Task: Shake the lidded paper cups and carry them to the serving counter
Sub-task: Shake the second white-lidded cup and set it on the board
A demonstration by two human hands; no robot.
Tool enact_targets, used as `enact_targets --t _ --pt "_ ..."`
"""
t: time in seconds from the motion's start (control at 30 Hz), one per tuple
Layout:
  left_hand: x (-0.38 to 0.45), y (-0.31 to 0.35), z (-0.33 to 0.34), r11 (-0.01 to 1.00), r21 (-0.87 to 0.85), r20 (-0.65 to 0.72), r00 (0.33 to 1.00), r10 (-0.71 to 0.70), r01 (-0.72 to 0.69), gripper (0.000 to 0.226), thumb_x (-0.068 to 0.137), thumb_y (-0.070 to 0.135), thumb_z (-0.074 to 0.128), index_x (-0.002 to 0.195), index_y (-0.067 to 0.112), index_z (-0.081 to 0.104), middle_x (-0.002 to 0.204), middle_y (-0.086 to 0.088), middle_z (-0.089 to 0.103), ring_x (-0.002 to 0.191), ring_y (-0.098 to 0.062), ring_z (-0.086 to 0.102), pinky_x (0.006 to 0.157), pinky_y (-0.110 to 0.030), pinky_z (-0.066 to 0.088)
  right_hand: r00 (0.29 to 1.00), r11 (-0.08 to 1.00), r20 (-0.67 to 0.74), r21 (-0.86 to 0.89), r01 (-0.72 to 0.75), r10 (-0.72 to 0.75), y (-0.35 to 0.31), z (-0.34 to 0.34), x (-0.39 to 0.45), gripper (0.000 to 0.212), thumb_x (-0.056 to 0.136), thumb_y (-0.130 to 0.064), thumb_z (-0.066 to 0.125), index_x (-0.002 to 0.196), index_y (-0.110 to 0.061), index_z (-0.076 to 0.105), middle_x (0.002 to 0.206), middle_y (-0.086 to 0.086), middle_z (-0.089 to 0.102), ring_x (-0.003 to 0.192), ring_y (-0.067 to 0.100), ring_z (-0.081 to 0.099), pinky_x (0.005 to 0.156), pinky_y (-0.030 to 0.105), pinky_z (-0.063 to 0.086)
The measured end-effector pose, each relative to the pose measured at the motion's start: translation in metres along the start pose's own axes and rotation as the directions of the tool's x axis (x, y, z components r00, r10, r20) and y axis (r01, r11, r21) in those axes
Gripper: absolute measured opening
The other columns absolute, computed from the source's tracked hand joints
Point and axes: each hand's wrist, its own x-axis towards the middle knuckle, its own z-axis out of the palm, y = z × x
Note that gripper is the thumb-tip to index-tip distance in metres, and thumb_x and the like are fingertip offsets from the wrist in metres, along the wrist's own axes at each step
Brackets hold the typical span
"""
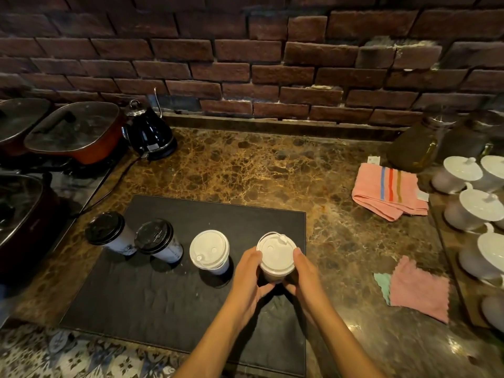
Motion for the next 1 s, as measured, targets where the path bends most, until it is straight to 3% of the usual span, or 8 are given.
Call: enact_targets --t 0.1,0.27,0.4,0.53,0.63,0.73,0.83,1.0 --pt "0.002 -0.008 -0.008 1.000 0.005 0.002 1.000 0.012 -0.012 0.025 0.102 0.024 0.048 0.122 0.021 0.062 0.129 -0.006 0.067 0.123 -0.023 0.061 0.093 -0.046 0.056 1.000 1.000 0.028 -0.018 -0.007 0.008 0.011 -0.005 0.001 0.030 0.105 -0.031 0.045 0.123 -0.019 0.065 0.122 0.005 0.072 0.117 0.020 0.066 0.103 0.043 0.051" --pt "0.005 -0.011 -0.015 0.997 0.062 0.012 0.999 0.040 -0.041 0.021 0.103 0.027 0.050 0.118 0.023 0.064 0.126 -0.003 0.068 0.122 -0.018 0.060 0.098 -0.045 0.053 0.999 0.997 0.026 -0.067 0.029 -0.027 0.015 -0.006 0.003 0.028 0.104 -0.031 0.046 0.120 -0.021 0.067 0.118 0.002 0.073 0.115 0.018 0.067 0.101 0.042 0.053" --pt "0.006 -0.011 -0.014 0.968 0.220 -0.079 0.987 0.141 -0.121 0.022 0.103 0.023 0.052 0.125 0.025 0.055 0.127 -0.004 0.063 0.110 -0.010 0.060 0.097 -0.037 0.049 0.995 0.983 0.024 -0.155 0.095 -0.093 0.015 -0.007 0.005 0.024 0.104 -0.029 0.047 0.115 -0.022 0.067 0.122 0.010 0.070 0.115 0.023 0.066 0.098 0.041 0.053" --pt "-0.006 -0.013 -0.016 0.901 0.404 -0.196 0.947 0.253 -0.157 0.038 0.100 0.029 0.056 0.136 0.020 0.047 0.132 -0.008 0.057 0.108 -0.014 0.057 0.093 -0.032 0.047 0.979 0.845 0.050 -0.498 0.195 -0.197 0.006 -0.011 -0.003 0.048 0.103 -0.040 0.043 0.147 -0.022 0.042 0.151 -0.003 0.044 0.143 0.018 0.038 0.117 0.036 0.031" --pt "-0.027 -0.018 -0.021 0.788 0.578 -0.259 0.869 0.422 -0.211 0.037 0.098 0.027 0.060 0.133 0.022 0.050 0.134 -0.005 0.054 0.109 -0.016 0.056 0.085 -0.029 0.043 0.943 0.672 0.084 -0.681 0.291 -0.323 -0.007 -0.019 -0.010 0.057 0.102 -0.046 0.039 0.154 -0.027 0.028 0.162 -0.005 0.024 0.151 0.014 0.019 0.123 0.038 0.018" --pt "-0.044 -0.013 -0.032 0.531 0.776 -0.111 0.756 0.645 -0.340 0.043 0.091 0.021 0.067 0.130 0.029 0.051 0.134 0.002 0.050 0.123 -0.020 0.051 0.093 -0.033 0.048 0.900 0.499 0.118 -0.799 0.337 -0.419 -0.020 -0.024 -0.015 0.058 0.102 -0.046 0.041 0.155 -0.030 0.023 0.166 -0.004 0.015 0.154 0.014 0.008 0.125 0.043 0.011" --pt "-0.049 0.012 -0.046 0.233 0.922 0.026 0.648 0.761 -0.310 0.064 0.084 0.027 0.074 0.141 0.030 0.043 0.149 -0.004 0.039 0.136 -0.024 0.037 0.099 -0.039 0.043 0.839 0.280 0.222 -0.874 0.397 -0.497 -0.034 -0.018 -0.022 0.063 0.098 -0.050 0.037 0.155 -0.030 0.022 0.166 -0.007 0.008 0.154 0.014 -0.002 0.124 0.041 0.003" --pt "-0.052 0.074 -0.070 0.004 0.983 0.106 0.582 0.806 -0.185 0.077 0.080 0.040 0.073 0.148 0.031 0.038 0.162 -0.010 0.027 0.151 -0.034 0.019 0.112 -0.054 0.034 0.692 -0.017 0.488 -0.823 0.567 -0.532 -0.058 0.036 -0.028 0.069 0.090 -0.052 0.034 0.153 -0.026 0.029 0.166 0.000 0.011 0.155 0.021 -0.003 0.123 0.047 0.000"
